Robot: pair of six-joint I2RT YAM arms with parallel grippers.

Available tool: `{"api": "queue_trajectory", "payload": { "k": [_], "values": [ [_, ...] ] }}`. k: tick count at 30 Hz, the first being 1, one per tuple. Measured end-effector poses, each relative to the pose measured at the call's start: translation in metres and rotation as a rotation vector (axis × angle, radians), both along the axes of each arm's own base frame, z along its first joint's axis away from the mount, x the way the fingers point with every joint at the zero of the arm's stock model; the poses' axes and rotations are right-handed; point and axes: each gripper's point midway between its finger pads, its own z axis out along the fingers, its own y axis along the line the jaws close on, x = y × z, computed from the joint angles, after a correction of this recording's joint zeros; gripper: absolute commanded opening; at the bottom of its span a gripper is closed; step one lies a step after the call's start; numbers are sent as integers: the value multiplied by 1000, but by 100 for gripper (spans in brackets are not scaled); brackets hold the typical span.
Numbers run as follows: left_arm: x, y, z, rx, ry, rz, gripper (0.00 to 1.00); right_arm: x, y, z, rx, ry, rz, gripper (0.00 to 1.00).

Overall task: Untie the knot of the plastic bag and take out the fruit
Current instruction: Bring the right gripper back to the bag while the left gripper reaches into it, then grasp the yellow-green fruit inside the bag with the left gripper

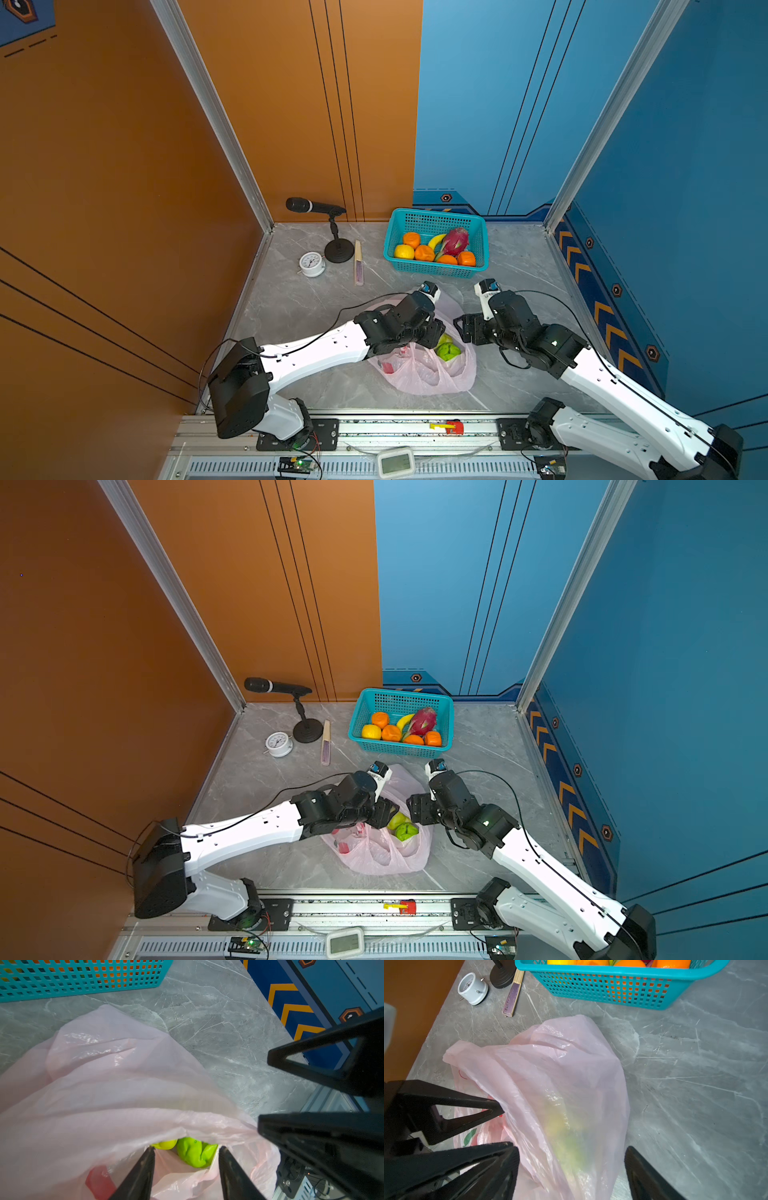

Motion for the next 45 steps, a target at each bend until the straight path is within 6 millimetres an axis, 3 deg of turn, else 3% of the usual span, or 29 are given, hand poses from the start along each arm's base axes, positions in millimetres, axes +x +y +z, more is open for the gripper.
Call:
{"api": "queue_trajectory", "payload": {
  "k": [10,17,20,31,38,45],
  "values": [
    [-2,-8,-45,90,66,-3,45,-11,5,-6,23,22,14,80],
    [-5,-13,-59,117,69,-23,59,-14,6,-19,-2,51,24,78],
    [-2,-14,-67,136,57,-24,69,-14,6,-23,-16,64,19,77],
    [20,-12,-91,247,-63,-2,76,-16,4,-27,-30,77,18,77],
    [30,-18,-106,274,-97,5,72,-16,4,-27,-30,77,18,77],
    [32,-23,-111,272,-103,0,62,-16,4,-28,-31,77,17,80]
  ]
}}
